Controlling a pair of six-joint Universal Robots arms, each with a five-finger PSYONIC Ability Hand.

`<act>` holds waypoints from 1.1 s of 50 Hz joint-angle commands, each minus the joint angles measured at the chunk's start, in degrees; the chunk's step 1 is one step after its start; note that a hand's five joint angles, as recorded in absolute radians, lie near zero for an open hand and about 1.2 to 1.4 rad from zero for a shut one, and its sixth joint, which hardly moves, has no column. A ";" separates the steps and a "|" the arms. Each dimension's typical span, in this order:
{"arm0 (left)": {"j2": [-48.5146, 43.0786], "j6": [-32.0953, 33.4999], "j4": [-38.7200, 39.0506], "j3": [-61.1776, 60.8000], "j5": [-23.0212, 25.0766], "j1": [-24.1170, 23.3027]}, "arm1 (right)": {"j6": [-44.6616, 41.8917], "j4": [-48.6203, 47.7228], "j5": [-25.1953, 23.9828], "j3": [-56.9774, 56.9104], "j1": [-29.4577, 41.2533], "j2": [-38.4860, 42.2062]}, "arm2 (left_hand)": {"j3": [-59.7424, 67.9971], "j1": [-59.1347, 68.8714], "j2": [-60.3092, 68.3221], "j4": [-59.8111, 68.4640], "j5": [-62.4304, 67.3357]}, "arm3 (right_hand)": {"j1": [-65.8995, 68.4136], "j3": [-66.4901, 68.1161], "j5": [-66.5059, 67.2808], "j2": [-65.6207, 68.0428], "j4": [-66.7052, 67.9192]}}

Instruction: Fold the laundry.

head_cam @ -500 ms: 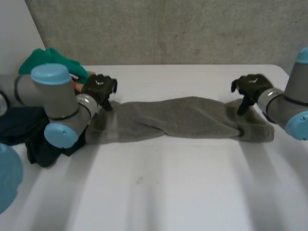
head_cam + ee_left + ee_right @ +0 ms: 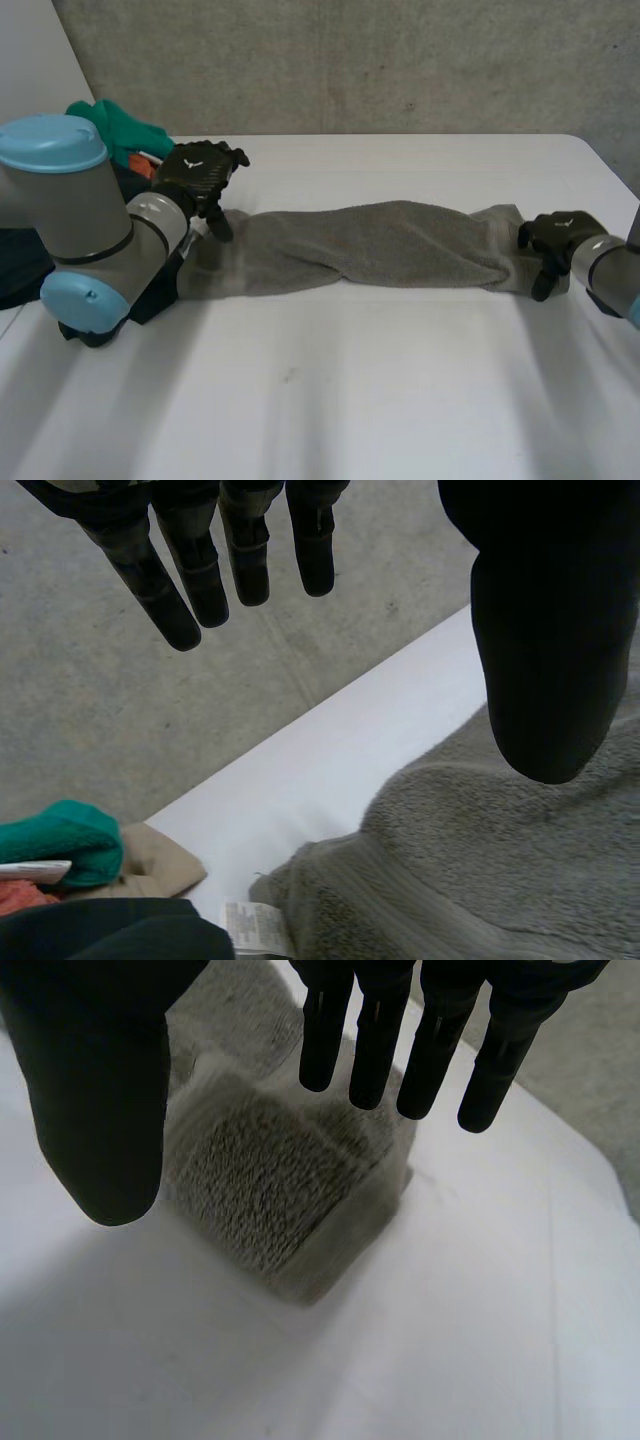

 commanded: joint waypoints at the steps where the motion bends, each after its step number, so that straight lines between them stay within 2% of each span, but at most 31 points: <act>1: -0.27 -0.05 0.76 -0.83 -0.09 -0.72 | -0.61 -8.48 -1.76 1.24 -0.47 4.59 | -0.50 -0.97 -0.47 -0.47 0.30 | 2.66 2.61 4.69 3.15 3.23; 3: -0.62 -0.05 0.76 -0.91 -0.18 -0.81 | -0.61 -10.50 -1.67 1.07 -0.47 5.73 | -0.50 -0.97 -0.47 -0.47 0.30 | 8.83 8.78 10.86 9.32 9.40; 4: -0.71 -0.05 0.76 -0.91 -0.18 -0.81 | -0.61 -11.12 -1.76 1.07 -0.47 6.08 | -0.34 -0.80 -0.30 -0.30 0.47 | 17.21 17.16 19.24 17.70 17.79; 6: -0.88 -0.05 0.67 -0.91 -0.26 -0.90 | -0.96 -12.44 -1.41 0.98 -0.64 6.53 | -0.33 -0.80 -0.30 -0.30 0.47 | 47.24 47.18 49.27 47.72 47.81; 7: -1.14 -0.05 0.67 -0.91 -0.35 -0.90 | -1.65 -13.31 -0.98 0.80 -0.99 6.61 | -0.17 -0.63 -0.13 -0.13 0.64 | 52.26 52.20 54.29 52.74 52.83; 13: -0.88 0.12 0.67 -1.88 -0.79 -0.72 | -5.70 -14.20 0.70 2.82 -4.77 3.81 | 0.17 -0.29 0.21 0.21 0.97 | 52.31 52.25 54.34 52.79 52.88; 15: -0.27 -0.14 0.67 -2.58 -0.79 -0.37 | -7.89 -14.90 0.53 3.35 -8.36 1.97 | 0.17 -0.29 0.21 0.21 0.97 | 52.31 52.25 54.34 52.79 52.88; 22: 1.31 -0.14 1.81 -4.51 -0.35 0.77 | -18.07 -18.68 -3.95 -1.73 -19.17 3.88 | 0.00 -0.46 0.04 0.04 0.81 | 52.31 52.25 54.34 52.79 52.88; 25: 1.49 -0.14 2.16 -4.96 -0.35 1.04 | -21.08 -18.25 -5.01 -4.29 -19.63 5.29 | 0.00 -0.46 0.04 0.04 0.81 | 52.31 52.25 54.34 52.79 52.88; 29: 1.75 -0.32 2.17 -5.31 -0.61 1.21 | -23.63 -17.72 -5.45 -6.84 -16.74 5.12 | 0.00 -0.46 0.04 0.04 0.81 | 52.31 52.25 54.34 52.79 52.88; 35: 3.51 -1.11 2.17 -6.45 -0.70 1.12 | -23.11 -19.91 -8.26 -6.67 -4.62 -0.32 | -0.17 -0.63 -0.13 -0.13 0.64 | 52.31 52.25 54.34 52.79 52.88; 40: 5.71 -1.11 2.17 -7.59 -0.62 1.21 | -23.54 -24.13 -15.64 -3.07 6.72 -2.52 | -0.33 -0.80 -0.30 -0.30 0.47 | 52.31 52.25 54.34 52.79 52.88; 42: 6.76 -1.28 2.25 -8.38 -0.44 1.30 | -24.07 -26.67 -20.03 -0.96 12.26 -2.26 | -0.50 -0.97 -0.47 -0.47 0.30 | 52.31 52.25 54.34 52.79 52.88; 48: 7.91 -1.81 2.34 -10.05 -0.35 1.65 | -28.54 -31.33 -28.64 3.26 23.68 2.99 | -0.84 -1.30 -0.80 -0.80 -0.04 | 52.31 52.25 54.34 52.79 52.88; 51: 7.73 -1.81 2.34 -10.49 -0.26 1.74 | -32.40 -30.82 -29.54 3.44 26.50 6.95 | -0.84 -1.30 -0.80 -0.80 -0.04 | 52.31 52.25 54.34 52.79 52.88; 55: 7.73 -1.81 2.34 -10.93 -0.18 2.09 | -39.25 -28.80 -26.04 2.56 27.74 9.07 | -1.01 -1.47 -0.97 -0.97 -0.20 | 52.31 52.25 54.34 52.79 52.88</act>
